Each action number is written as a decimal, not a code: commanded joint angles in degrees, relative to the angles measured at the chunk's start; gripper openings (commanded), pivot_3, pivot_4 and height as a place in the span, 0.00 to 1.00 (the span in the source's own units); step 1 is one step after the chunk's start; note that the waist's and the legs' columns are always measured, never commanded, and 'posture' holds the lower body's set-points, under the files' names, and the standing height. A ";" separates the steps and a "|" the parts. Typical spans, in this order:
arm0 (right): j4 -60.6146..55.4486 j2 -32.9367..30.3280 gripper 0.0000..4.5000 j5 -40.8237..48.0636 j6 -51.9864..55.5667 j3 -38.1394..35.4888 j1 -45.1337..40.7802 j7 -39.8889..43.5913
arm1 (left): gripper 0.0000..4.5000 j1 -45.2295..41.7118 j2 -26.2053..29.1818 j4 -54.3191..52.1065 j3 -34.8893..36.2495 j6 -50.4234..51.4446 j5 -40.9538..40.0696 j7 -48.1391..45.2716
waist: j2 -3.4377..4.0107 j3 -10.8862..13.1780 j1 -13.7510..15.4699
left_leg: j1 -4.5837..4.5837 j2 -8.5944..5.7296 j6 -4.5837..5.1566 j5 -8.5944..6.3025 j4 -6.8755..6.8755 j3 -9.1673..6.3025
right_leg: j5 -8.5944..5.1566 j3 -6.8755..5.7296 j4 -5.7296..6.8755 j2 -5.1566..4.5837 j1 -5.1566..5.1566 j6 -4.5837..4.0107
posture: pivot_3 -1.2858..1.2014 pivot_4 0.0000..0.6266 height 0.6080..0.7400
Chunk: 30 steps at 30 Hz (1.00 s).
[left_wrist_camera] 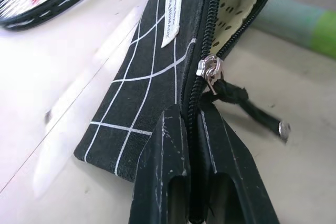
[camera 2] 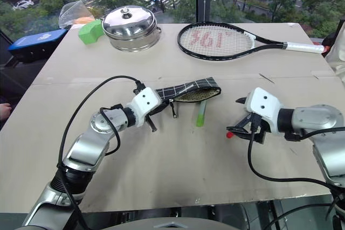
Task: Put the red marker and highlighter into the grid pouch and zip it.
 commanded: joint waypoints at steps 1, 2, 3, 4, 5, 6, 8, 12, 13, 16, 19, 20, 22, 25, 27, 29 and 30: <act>4.30 -1.22 0.98 -3.54 -7.49 3.67 0.14 -1.72 | 0.00 0.67 1.50 -0.86 3.33 -0.66 -0.20 0.89 | -0.01 0.00 0.09 | -0.01 0.00 0.00 0.00 0.00 0.01 | 0.00 0.00 0.00 0.00 -0.01 0.00 | 0.52 0.24 1.00; 5.56 -1.69 0.98 -3.93 -8.68 4.23 0.07 -1.58 | 0.00 0.89 1.75 -0.97 3.72 -0.55 -0.30 0.90 | -0.02 0.01 0.12 | -0.03 -0.02 -0.01 0.00 0.00 0.02 | 0.00 -0.01 -0.02 -0.03 -0.01 0.01 | 0.52 0.24 1.00; 6.43 -1.99 0.98 -4.10 -9.47 4.58 -0.05 -1.57 | 0.00 1.01 1.88 -1.04 3.94 -0.50 -0.38 0.89 | -0.02 0.02 0.18 | -0.03 -0.03 -0.01 0.00 0.01 0.04 | 0.00 -0.01 -0.04 -0.03 -0.01 0.01 | 0.52 0.24 1.00; 7.63 -2.66 0.98 -3.95 -11.04 4.90 -0.32 -0.59 | 0.00 1.06 1.98 -0.98 4.26 -0.27 -0.61 0.91 | -0.02 0.02 0.22 | -0.05 -0.05 -0.02 0.01 0.01 0.05 | 0.00 -0.01 -0.06 -0.06 -0.01 0.01 | 0.52 0.24 1.00; 10.44 -4.56 0.98 -5.40 -15.32 5.93 -0.72 1.21 | 0.00 1.42 2.41 -0.99 4.74 -0.40 -0.88 0.62 | -0.03 0.02 0.25 | -0.06 -0.06 -0.03 0.02 0.02 0.06 | 0.00 -0.01 -0.08 -0.08 0.00 0.01 | 0.52 0.24 1.00; 13.11 -6.29 0.98 -6.55 -18.97 6.95 -1.20 3.09 | 0.00 1.78 2.78 -1.09 5.13 -0.50 -1.12 0.24 | -0.03 0.02 0.23 | -0.08 -0.07 -0.16 0.09 0.04 0.07 | 0.00 -0.01 -0.10 -0.09 0.00 0.02 | 0.52 0.24 1.00; 18.31 -8.53 0.98 -7.98 -24.26 8.87 -3.12 6.04 | 0.00 2.11 3.43 -1.19 5.23 -0.92 -1.32 -0.55 | -0.04 0.02 0.12 | -0.06 -0.08 -0.17 0.10 0.05 0.11 | -0.01 0.03 -0.13 -0.09 0.01 0.03 | 0.52 0.24 1.00; 29.58 -9.22 0.98 -11.56 -33.76 13.65 -10.17 10.38 | 0.00 2.73 4.42 -1.55 5.82 -0.93 -1.82 -1.03 | -0.06 0.04 -0.10 | -0.01 -0.04 -0.08 0.05 0.04 0.13 | -0.01 0.05 -0.08 -0.04 0.00 0.02 | 0.52 0.24 1.00; 32.61 -9.13 0.98 -12.88 -36.67 15.08 -12.07 11.56 | 0.00 2.87 4.62 -1.59 5.95 -0.95 -1.88 -1.10 | -0.06 0.05 -0.09 | 0.03 -0.03 -0.11 0.07 0.04 0.15 | -0.01 0.07 -0.05 -0.01 0.00 0.02 | 0.52 0.24 1.00; 43.03 -7.14 0.98 -15.81 -43.84 19.76 -19.51 16.31 | 0.00 3.05 4.92 -1.89 6.04 -0.79 -2.03 -1.17 | -0.06 0.05 -0.15 | 0.03 -0.01 -0.21 0.13 0.02 0.15 | -0.01 0.07 -0.04 0.02 -0.01 0.02 | 0.52 0.24 1.00; 52.64 -4.84 0.86 -18.39 -49.42 24.15 -26.18 21.66 | 0.00 3.40 4.97 -2.74 5.94 -0.38 -2.13 -1.03 | -0.05 0.06 -0.04 | 0.02 0.00 -0.25 0.15 0.02 0.18 | 0.00 0.09 -0.06 0.02 -0.02 0.01 | 0.52 0.24 1.00; 55.35 -3.96 0.79 -18.87 -50.58 25.24 -28.01 23.32 | 0.00 3.66 4.99 -3.18 5.98 -0.19 -2.19 -0.97 | -0.05 0.07 0.03 | 0.02 0.00 -0.26 0.15 0.02 0.18 | 0.00 0.08 -0.07 0.02 -0.01 0.01 | 0.52 0.24 1.00; 59.25 -2.59 0.60 -19.59 -52.15 26.70 -30.55 25.53 | 0.00 4.26 5.02 -4.03 6.10 0.17 -2.30 -0.86 | -0.05 0.07 0.06 | 0.00 0.00 -0.27 0.16 0.03 0.18 | 0.00 0.06 -0.08 0.00 -0.01 0.01 | 0.52 0.24 1.00; 62.20 -0.99 0.31 -18.72 -52.16 27.22 -32.21 28.66 | 0.00 5.39 4.90 -5.65 6.23 0.86 -2.39 -0.61 | -0.05 0.07 0.02 | -0.01 0.00 -0.27 0.16 0.03 0.23 | 0.01 0.09 -0.10 -0.03 -0.01 0.01 | 0.52 0.24 1.00; 62.13 -0.60 0.08 -17.36 -51.25 26.38 -32.23 29.87 | 0.00 5.87 4.83 -6.44 6.26 1.26 -2.47 -0.49 | -0.05 0.06 0.06 | 0.00 0.01 -0.27 0.16 0.03 0.22 | 0.01 0.07 -0.08 -0.05 0.00 0.01 | 0.52 0.24 1.00; 55.32 -1.42 0.04 -12.32 -46.30 22.20 -29.71 29.02 | 0.00 5.90 4.40 -7.04 6.10 1.77 -2.62 -0.19 | -0.04 0.07 0.08 | 0.01 0.01 -0.27 0.16 0.03 0.22 | 0.01 0.07 -0.06 -0.07 0.01 0.00 | 0.52 0.24 1.00; 51.75 -1.93 0.04 -10.32 -43.84 20.32 -28.40 28.10 | 0.00 5.82 4.17 -7.25 5.96 1.99 -2.68 -0.03 | -0.04 0.07 0.16 | -0.01 0.01 -0.27 0.16 0.03 0.21 | 0.01 0.06 -0.05 -0.07 0.00 0.00 | 0.52 0.24 1.00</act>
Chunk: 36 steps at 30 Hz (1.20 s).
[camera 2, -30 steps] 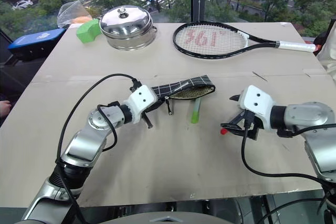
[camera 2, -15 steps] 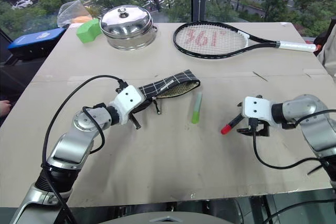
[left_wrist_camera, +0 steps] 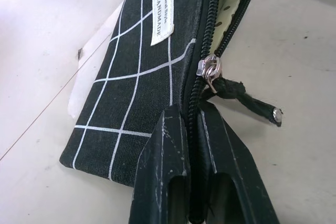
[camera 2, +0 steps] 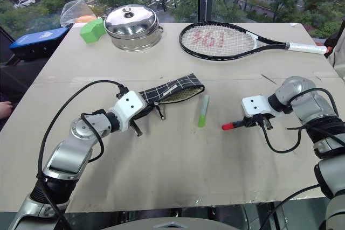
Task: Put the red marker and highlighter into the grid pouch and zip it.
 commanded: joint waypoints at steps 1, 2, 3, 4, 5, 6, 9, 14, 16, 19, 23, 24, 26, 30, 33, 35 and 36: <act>-15.29 -2.23 0.04 8.40 10.34 -8.33 4.90 -1.37 | 0.00 -0.39 -0.79 -3.29 0.58 0.60 -0.64 0.94 | 0.01 0.00 0.02 | -0.02 0.01 0.00 0.00 0.00 -0.05 | 0.00 0.00 0.01 -0.02 0.00 0.00 | 0.52 0.24 1.00; -19.20 -2.87 0.04 9.11 13.10 -9.65 6.52 -2.79 | 0.00 -0.40 -0.98 -3.46 0.47 0.78 -0.67 1.11 | 0.05 0.03 0.05 | 0.00 0.01 -0.01 0.00 0.00 -0.04 | 0.01 0.01 0.05 -0.03 0.00 0.00 | 0.52 0.24 1.00; -25.15 -3.32 0.04 8.25 16.98 -11.39 9.02 -6.25 | 0.00 -0.62 -1.62 -3.47 0.26 1.04 -0.72 1.52 | 0.05 0.02 0.07 | -0.03 0.00 -0.01 0.00 0.00 -0.07 | 0.01 0.00 0.04 -0.05 0.00 0.00 | 0.52 0.24 1.00; -31.54 -3.58 0.04 6.36 20.76 -12.88 11.52 -10.20 | 0.00 -1.00 -2.36 -3.51 -0.16 1.32 -0.66 1.96 | 0.06 0.02 0.21 | -0.02 0.01 -0.01 0.00 0.00 -0.08 | 0.01 0.00 0.06 -0.06 0.00 0.01 | 0.52 0.24 1.00; -36.09 -3.74 0.04 4.93 23.63 -13.76 13.27 -13.03 | 0.00 -1.25 -2.85 -3.53 -0.41 1.50 -0.60 2.23 | 0.06 0.02 0.22 | -0.07 0.00 -0.01 0.00 0.00 -0.15 | 0.01 -0.01 0.06 -0.11 0.00 0.01 | 0.52 0.24 1.00; -40.90 -2.93 0.04 3.37 27.77 -14.23 14.39 -16.25 | 0.00 -1.56 -3.32 -3.44 -0.79 1.66 -0.44 2.50 | 0.04 0.01 0.19 | -0.06 0.00 -0.01 0.00 0.01 -0.16 | 0.01 -0.01 0.07 -0.12 0.00 0.01 | 0.52 0.24 1.00; -51.45 0.98 0.04 -6.61 41.36 -10.40 14.30 -26.30 | 0.00 -3.40 -4.49 -1.72 -2.79 1.27 0.45 2.86 | 0.03 0.00 -0.06 | 0.00 -0.01 -0.02 0.00 0.02 -0.08 | 0.01 -0.07 0.08 -0.07 0.00 0.01 | 0.52 0.24 1.00; -52.02 4.72 0.04 -17.98 50.01 -1.74 8.01 -31.28 | 0.00 -5.93 -6.06 -0.20 -5.28 1.51 1.48 3.41 | 0.04 -0.01 -0.02 | -0.01 -0.05 -0.02 0.00 0.06 -0.10 | 0.01 -0.09 0.12 -0.04 -0.01 -0.01 | 0.52 0.24 1.00; -50.59 5.91 0.04 -21.16 51.06 1.46 5.24 -31.98 | 0.00 -6.43 -6.66 -0.13 -6.04 1.49 1.97 3.83 | 0.04 -0.01 -0.04 | -0.04 -0.08 -0.01 0.00 0.06 -0.10 | 0.01 -0.08 0.10 -0.02 -0.02 -0.01 | 0.52 0.24 1.00; -48.20 7.24 0.04 -25.01 50.29 5.35 2.57 -32.67 | 0.00 -6.65 -7.52 -0.76 -7.19 1.67 2.74 4.52 | 0.02 -0.02 -0.03 | -0.06 -0.08 -0.01 0.00 0.06 -0.14 | 0.00 -0.11 0.08 0.01 -0.02 0.01 | 0.52 0.24 1.00; -45.56 10.85 0.04 -28.58 49.45 9.15 -0.25 -33.29 | 0.00 -6.84 -8.57 -1.64 -8.28 2.26 3.66 5.23 | 0.02 -0.01 -0.11 | -0.08 -0.09 -0.02 0.00 0.02 -0.13 | 0.00 -0.13 0.05 0.02 -0.03 0.02 | 0.52 0.24 1.00; -44.81 11.61 0.04 -29.51 49.03 9.90 -0.74 -33.53 | 0.00 -6.95 -8.85 -1.73 -8.54 2.37 3.84 5.42 | 0.02 -0.01 -0.13 | -0.07 -0.09 -0.01 0.00 0.02 -0.12 | 0.00 -0.11 0.06 0.02 -0.03 0.02 | 0.52 0.24 1.00; -41.02 14.31 0.04 -32.16 46.29 12.77 -2.54 -35.29 | 0.00 -7.22 -9.91 -2.23 -9.27 2.75 4.09 6.05 | 0.02 -0.01 -0.15 | -0.06 -0.08 -0.01 0.00 0.03 -0.12 | 0.00 -0.11 0.07 0.02 -0.03 0.02 | 0.52 0.24 1.00; -34.84 19.56 0.04 -34.39 43.07 14.86 -4.86 -37.87 | 0.00 -7.29 -10.89 -2.70 -10.00 3.19 4.48 6.43 | 0.02 -0.02 -0.17 | -0.03 -0.07 -0.02 0.01 0.05 -0.11 | 0.00 -0.08 0.09 0.05 -0.02 0.03 | 0.52 0.24 1.00; -32.12 22.55 0.26 -32.73 40.49 14.06 -5.14 -37.99 | 0.00 -6.78 -11.23 -3.17 -9.88 3.89 4.27 6.62 | 0.01 -0.02 -0.12 | -0.05 -0.07 -0.06 0.03 0.05 -0.14 | 0.00 -0.11 0.09 0.05 -0.02 0.02 | 0.52 0.24 1.00; -31.52 22.99 0.47 -32.66 39.77 13.20 -4.81 -38.20 | 0.00 -6.26 -11.18 -3.36 -9.40 4.39 3.97 6.73 | 0.01 -0.02 -0.11 | -0.09 -0.07 -0.06 0.03 0.05 -0.15 | 0.01 -0.13 0.08 0.04 -0.02 0.02 | 0.52 0.24 1.00; -31.69 22.62 0.48 -32.63 39.38 12.51 -4.51 -38.27 | 0.00 -5.93 -11.00 -3.37 -8.91 4.60 3.86 6.80 | 0.01 -0.02 -0.11 | -0.09 -0.07 -0.07 0.03 0.05 -0.16 | 0.01 -0.14 0.07 0.04 -0.02 0.02 | 0.52 0.24 1.00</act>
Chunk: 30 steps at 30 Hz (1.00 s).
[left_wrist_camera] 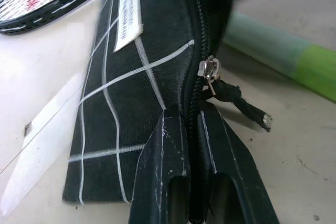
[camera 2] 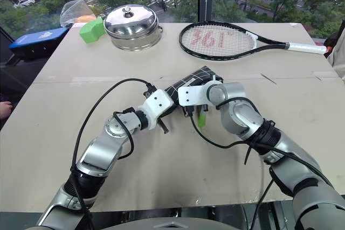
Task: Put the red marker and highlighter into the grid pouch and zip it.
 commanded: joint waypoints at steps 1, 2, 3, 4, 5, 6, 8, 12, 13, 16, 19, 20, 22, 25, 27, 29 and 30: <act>-2.28 -0.84 0.53 1.41 -0.73 -4.63 -0.02 -0.20 | 0.00 0.62 0.06 -2.75 2.03 0.59 -0.81 0.47 | 0.00 0.00 -0.01 | 0.00 0.00 0.00 0.00 0.00 0.00 | 0.00 0.00 0.00 -0.01 0.00 0.00 | 0.52 0.24 1.00; -3.66 -0.74 0.66 3.21 0.25 -6.66 0.90 0.31 | 0.00 1.02 0.16 -2.66 2.77 1.01 -1.16 0.54 | 0.00 0.00 0.00 | 0.00 0.00 0.00 0.00 0.00 0.00 | 0.00 0.00 0.00 -0.01 0.00 0.00 | 0.52 0.24 1.00; -6.04 -0.27 0.66 5.85 2.49 -9.63 2.15 1.34 | 0.00 1.39 0.45 -2.35 3.59 1.23 -1.39 0.63 | 0.00 0.00 -0.01 | 0.00 0.00 0.00 0.00 0.00 0.00 | 0.00 0.00 0.00 -0.01 0.00 0.00 | 0.52 0.24 1.00; -7.72 0.09 0.66 7.66 4.09 -11.61 3.00 2.05 | 0.00 1.61 0.65 -2.18 4.06 1.34 -1.54 0.69 | 0.00 0.00 -0.04 | 0.01 0.01 0.00 0.00 0.00 -0.01 | 0.00 0.00 0.00 -0.02 0.00 0.00 | 0.52 0.24 1.00; -10.70 1.31 0.66 10.51 7.74 -14.54 3.65 3.48 | 0.00 1.80 0.92 -1.79 4.79 1.45 -1.73 0.75 | 0.00 0.00 -0.06 | 0.02 0.02 0.00 0.00 0.00 0.00 | 0.00 0.00 0.01 -0.01 0.00 0.00 | 0.52 0.24 1.00; -13.83 2.76 0.66 13.48 12.17 -17.35 4.06 4.98 | 0.00 1.99 1.25 -1.48 5.44 1.58 -1.89 0.76 | 0.00 0.00 -0.08 | 0.02 0.02 0.00 0.00 0.00 -0.01 | 0.00 -0.01 0.02 -0.01 0.01 0.00 | 0.52 0.24 1.00; -23.03 8.56 0.66 22.21 27.94 -25.88 5.41 8.44 | 0.00 2.27 2.56 -0.08 7.65 1.68 -2.15 0.64 | 0.00 0.00 -0.27 | 0.04 0.04 0.00 0.00 -0.01 -0.02 | 0.00 -0.01 0.04 0.01 0.00 -0.01 | 0.52 0.24 1.00; -32.36 9.03 0.66 28.27 42.88 -26.97 8.83 7.41 | 0.00 1.77 4.68 2.35 9.66 1.05 -2.23 0.32 | -0.01 -0.05 -0.08 | 0.07 0.09 -0.02 0.00 -0.07 -0.17 | 0.01 -0.12 0.08 0.05 0.01 -0.03 | 0.52 0.24 1.00; -32.90 9.59 0.66 27.86 45.47 -26.03 9.83 4.48 | 0.00 1.44 5.17 3.12 10.02 0.70 -2.14 0.29 | -0.07 -0.08 0.07 | 0.07 0.07 -0.01 -0.01 -0.07 -0.18 | 0.01 -0.14 0.07 0.02 0.02 -0.03 | 0.52 0.24 1.00; -32.60 12.83 0.66 26.70 51.95 -24.44 11.93 -4.27 | 0.00 0.63 6.09 4.49 10.65 0.00 -2.17 0.04 | -0.07 -0.08 -0.04 | 0.04 -0.01 0.01 -0.01 -0.06 -0.14 | 0.00 -0.10 0.05 -0.08 0.01 -0.05 | 0.52 0.24 1.00; -30.77 15.59 0.66 25.22 56.08 -23.50 13.31 -12.79 | 0.00 0.63 6.48 4.45 10.74 -0.10 -2.30 -0.11 | -0.06 -0.08 -0.12 | 0.04 -0.03 -0.01 0.00 -0.06 -0.10 | 0.01 -0.05 0.07 -0.08 -0.02 -0.05 | 0.52 0.24 1.00; -30.52 16.99 0.66 25.14 57.35 -23.70 13.75 -15.13 | 0.00 0.73 6.58 4.24 10.77 -0.03 -2.33 -0.17 | -0.07 -0.08 -0.08 | 0.03 -0.02 -0.02 0.00 -0.06 -0.11 | 0.01 -0.06 0.08 -0.07 -0.02 -0.05 | 0.52 0.24 1.00; -29.64 18.93 0.66 24.82 58.51 -23.67 14.58 -19.64 | 0.00 1.00 6.80 3.71 10.66 0.19 -2.38 -0.27 | -0.07 -0.08 -0.08 | 0.03 -0.02 -0.03 0.01 -0.08 -0.13 | 0.01 -0.09 0.08 -0.05 -0.02 -0.05 | 0.52 0.24 1.00; -27.14 21.90 0.66 25.52 58.26 -24.95 15.89 -24.49 | 0.00 1.21 7.02 3.18 10.43 0.43 -2.43 -0.37 | -0.07 -0.08 -0.13 | 0.02 -0.02 -0.04 0.02 -0.10 -0.13 | 0.01 -0.08 0.05 -0.04 -0.03 -0.04 | 0.52 0.24 1.00; -24.57 22.84 0.66 26.12 56.69 -25.33 16.98 -26.89 | 0.00 1.18 7.08 2.92 10.22 0.45 -2.36 -0.41 | -0.08 -0.09 -0.15 | 0.02 -0.02 -0.04 0.02 -0.12 -0.12 | 0.01 -0.08 0.03 -0.03 -0.03 -0.03 | 0.52 0.24 1.00; -22.68 23.36 0.66 27.13 55.21 -25.56 17.80 -28.32 | 0.00 1.15 7.10 2.57 9.95 0.46 -2.29 -0.52 | -0.08 -0.08 -0.16 | 0.02 -0.02 -0.05 0.02 -0.13 -0.12 | 0.00 -0.08 0.02 -0.03 -0.03 -0.03 | 0.52 0.24 1.00; -22.06 23.47 0.66 27.61 54.63 -25.80 18.07 -28.96 | 0.00 1.23 7.06 2.29 9.81 0.50 -2.31 -0.58 | -0.08 -0.08 -0.16 | 0.02 -0.02 -0.04 0.02 -0.13 -0.11 | 0.00 -0.07 0.02 -0.03 -0.03 -0.03 | 0.52 0.24 1.00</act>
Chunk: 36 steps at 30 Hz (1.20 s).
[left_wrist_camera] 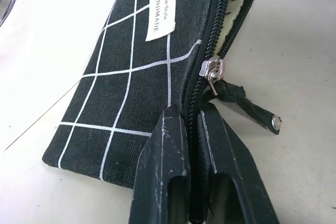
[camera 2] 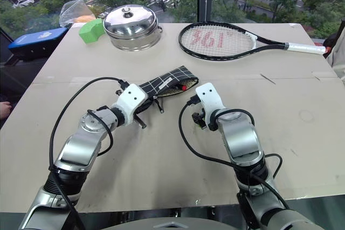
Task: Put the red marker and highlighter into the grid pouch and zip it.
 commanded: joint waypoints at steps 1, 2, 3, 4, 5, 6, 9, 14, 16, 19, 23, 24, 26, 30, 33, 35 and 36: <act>1.08 0.33 0.55 1.92 -2.82 -1.27 0.62 -2.81 | 0.00 -0.07 0.43 -3.12 0.11 -0.51 -0.15 -0.20 | 0.01 0.01 -0.01 | 0.00 0.00 0.00 0.00 0.00 0.00 | 0.00 0.01 0.00 0.00 0.00 0.00 | 0.52 0.24 1.00; 1.10 0.15 0.48 2.50 -3.04 -1.62 0.74 -3.10 | 0.00 0.19 0.27 -3.60 -0.03 -0.51 -0.37 -0.35 | 0.00 0.00 -0.06 | 0.00 0.00 0.00 0.00 0.00 0.00 | 0.00 0.01 0.00 0.00 0.00 0.00 | 0.52 0.24 1.00; 1.04 -0.03 0.37 3.05 -3.20 -1.87 0.84 -3.37 | 0.00 0.37 0.16 -3.94 -0.13 -0.51 -0.51 -0.45 | 0.00 0.00 -0.11 | 0.02 0.00 0.00 0.00 0.00 0.01 | 0.00 0.03 0.00 0.00 0.00 0.01 | 0.52 0.24 1.00; 0.88 -0.30 0.27 3.56 -3.23 -2.09 0.88 -3.60 | 0.00 0.54 0.05 -4.23 -0.23 -0.55 -0.65 -0.55 | 0.01 0.00 -0.13 | 0.01 0.01 0.00 0.00 0.00 0.00 | 0.00 0.02 0.00 0.00 0.00 0.01 | 0.52 0.24 1.00; 0.35 -0.92 0.15 4.24 -3.03 -2.28 0.92 -3.54 | 0.00 0.75 -0.15 -4.59 -0.31 -0.65 -0.93 -0.68 | 0.00 0.00 -0.19 | 0.02 0.01 0.00 0.00 -0.01 0.00 | 0.00 0.02 0.00 0.00 0.00 0.01 | 0.52 0.24 1.00; -0.94 -2.92 0.06 5.04 -3.01 -2.13 1.00 -2.92 | 0.00 0.94 -0.37 -4.95 -0.47 -0.81 -1.17 -0.81 | 0.00 0.00 -0.19 | 0.03 0.01 0.00 0.00 -0.03 0.00 | -0.01 0.02 0.00 0.00 0.00 0.01 | 0.52 0.24 1.00; -5.88 -11.00 0.05 8.02 -6.51 -1.35 1.54 0.58 | 0.00 1.20 -1.09 -5.59 -0.68 -1.36 -2.11 -1.37 | 0.03 0.02 0.23 | -0.03 0.00 0.01 -0.01 -0.02 -0.03 | -0.01 -0.02 -0.05 -0.02 0.00 0.01 | 0.52 0.24 1.00; -14.83 -34.70 0.05 12.01 -19.88 4.00 1.95 12.88 | 0.00 -0.03 -2.34 -5.34 -2.17 -2.54 -3.69 -3.04 | 0.11 0.08 0.09 | -0.04 -0.04 0.11 -0.07 -0.03 0.00 | -0.03 0.05 -0.14 -0.04 -0.02 0.04 | 0.52 0.24 1.00; -15.19 -41.01 0.05 11.51 -24.70 6.71 0.89 15.52 | 0.00 -0.58 -2.90 -5.07 -2.81 -3.10 -4.02 -3.76 | 0.06 0.07 0.03 | -0.01 -0.02 0.24 -0.14 -0.09 -0.02 | -0.04 0.03 -0.16 -0.01 -0.02 0.05 | 0.52 0.24 1.00; -13.44 -45.01 0.05 8.88 -30.71 10.34 -1.27 16.29 | 0.00 -1.06 -3.09 -4.62 -3.91 -4.21 -4.05 -4.62 | 0.03 0.06 -0.40 | 0.04 0.05 0.26 -0.15 -0.11 -0.01 | -0.05 0.06 -0.14 0.10 -0.02 0.06 | 0.52 0.24 1.00; -8.45 -46.12 0.05 3.89 -37.30 16.04 -5.99 17.16 | 0.00 -1.69 -3.47 -4.04 -4.98 -5.32 -4.19 -5.37 | 0.03 0.07 -0.77 | 0.05 0.08 0.26 -0.15 -0.08 0.00 | -0.07 0.08 -0.08 0.10 -0.03 0.09 | 0.52 0.24 1.00; -7.01 -45.78 0.05 2.86 -38.37 17.09 -7.12 17.29 | 0.00 -1.79 -3.51 -4.06 -5.36 -5.70 -4.24 -5.70 | 0.03 0.07 -0.78 | 0.04 0.08 0.26 -0.15 -0.06 0.00 | -0.05 0.07 -0.08 0.08 -0.03 0.07 | 0.52 0.24 1.00; -3.96 -44.73 0.05 0.59 -40.10 19.32 -9.47 17.63 | 0.00 -1.87 -3.19 -4.26 -6.48 -7.23 -3.84 -6.58 | 0.02 0.06 -0.72 | 0.03 0.06 0.22 -0.12 -0.04 0.01 | -0.04 0.08 -0.09 0.06 -0.02 0.05 | 0.52 0.24 1.00; 3.06 -42.16 0.05 -5.18 -47.36 24.93 -14.35 19.69 | 0.00 -2.09 -3.30 -4.15 -7.77 -9.15 -3.90 -8.19 | 0.02 0.06 -0.51 | -0.02 0.05 0.04 -0.02 -0.02 0.03 | -0.04 0.07 -0.13 0.03 -0.03 0.04 | 0.52 0.24 1.00; 10.96 -37.73 0.05 -9.40 -54.60 28.75 -18.45 20.13 | 0.00 -2.45 -3.79 -3.59 -8.53 -10.20 -3.73 -8.49 | 0.03 0.07 -0.75 | -0.02 0.05 0.04 -0.02 -0.03 0.05 | -0.03 0.08 -0.14 0.05 -0.03 0.05 | 0.52 0.24 1.00; 17.71 -34.67 0.05 -11.82 -60.91 30.63 -21.13 19.85 | 0.00 -2.67 -4.38 -3.40 -8.96 -10.82 -3.74 -8.59 | 0.03 0.07 -0.81 | -0.02 0.05 0.03 -0.01 -0.03 0.05 | -0.03 0.08 -0.12 0.06 -0.04 0.05 | 0.52 0.24 1.00; 20.80 -32.92 0.05 -11.97 -62.65 30.70 -22.11 20.04 | 0.00 -2.71 -4.67 -3.39 -9.07 -10.90 -3.81 -8.58 | 0.03 0.07 -0.88 | -0.01 0.05 0.03 -0.01 -0.03 0.05 | -0.03 0.07 -0.11 0.06 -0.04 0.05 | 0.52 0.24 1.00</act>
